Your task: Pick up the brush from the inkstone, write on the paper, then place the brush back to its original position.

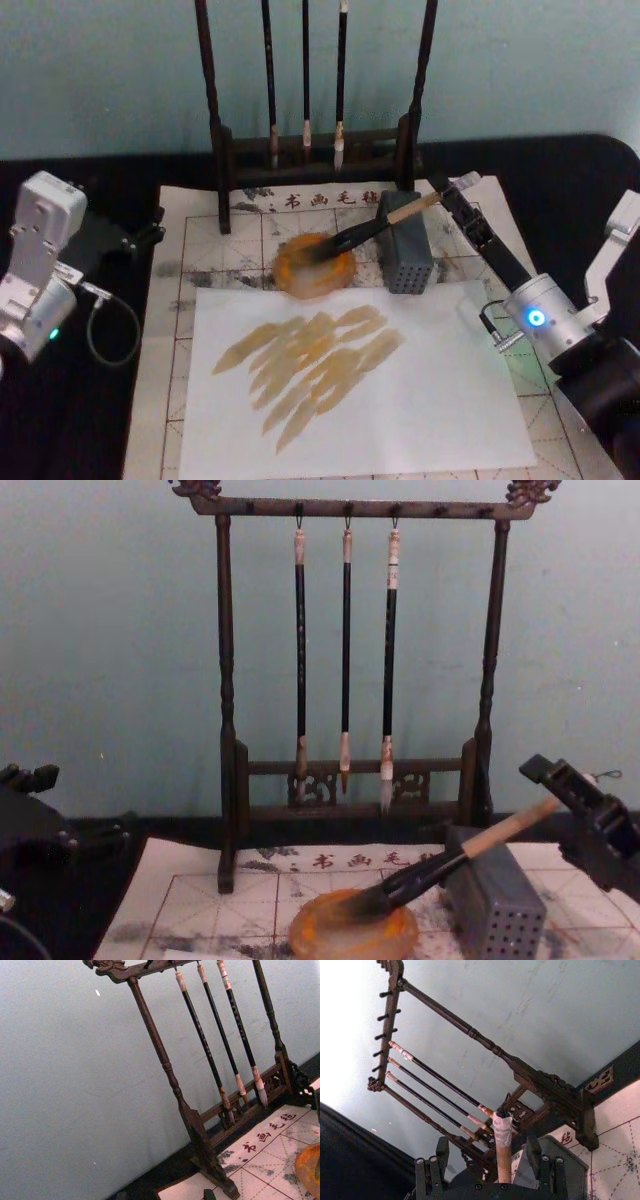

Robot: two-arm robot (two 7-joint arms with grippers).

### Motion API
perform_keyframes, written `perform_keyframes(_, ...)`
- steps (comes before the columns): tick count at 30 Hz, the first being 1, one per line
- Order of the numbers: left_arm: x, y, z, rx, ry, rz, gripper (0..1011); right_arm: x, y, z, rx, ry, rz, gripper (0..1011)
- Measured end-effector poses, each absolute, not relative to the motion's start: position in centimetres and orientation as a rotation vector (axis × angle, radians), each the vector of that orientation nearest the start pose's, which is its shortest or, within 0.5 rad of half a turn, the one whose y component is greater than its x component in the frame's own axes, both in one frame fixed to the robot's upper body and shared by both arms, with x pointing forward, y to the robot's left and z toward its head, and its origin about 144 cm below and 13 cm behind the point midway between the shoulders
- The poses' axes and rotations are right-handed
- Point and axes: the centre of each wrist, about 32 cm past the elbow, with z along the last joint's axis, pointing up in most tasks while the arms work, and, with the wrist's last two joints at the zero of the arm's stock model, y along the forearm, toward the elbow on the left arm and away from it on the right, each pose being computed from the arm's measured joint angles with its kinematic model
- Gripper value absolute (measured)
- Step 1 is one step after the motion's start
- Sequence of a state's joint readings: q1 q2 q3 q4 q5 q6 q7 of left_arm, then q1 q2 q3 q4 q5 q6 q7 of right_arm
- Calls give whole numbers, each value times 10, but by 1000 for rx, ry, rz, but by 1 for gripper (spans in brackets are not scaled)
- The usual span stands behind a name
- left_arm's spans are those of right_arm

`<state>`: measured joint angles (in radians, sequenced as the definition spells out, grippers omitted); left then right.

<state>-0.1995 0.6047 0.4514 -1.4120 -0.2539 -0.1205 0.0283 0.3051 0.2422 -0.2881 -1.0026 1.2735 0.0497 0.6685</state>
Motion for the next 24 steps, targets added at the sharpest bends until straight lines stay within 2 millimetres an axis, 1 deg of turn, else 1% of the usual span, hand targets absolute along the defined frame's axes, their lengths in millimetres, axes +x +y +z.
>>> perform_keyframes(24,489,310,1140,304,-285,1248,1001,523,-264,1068,685,778,-852,1000)
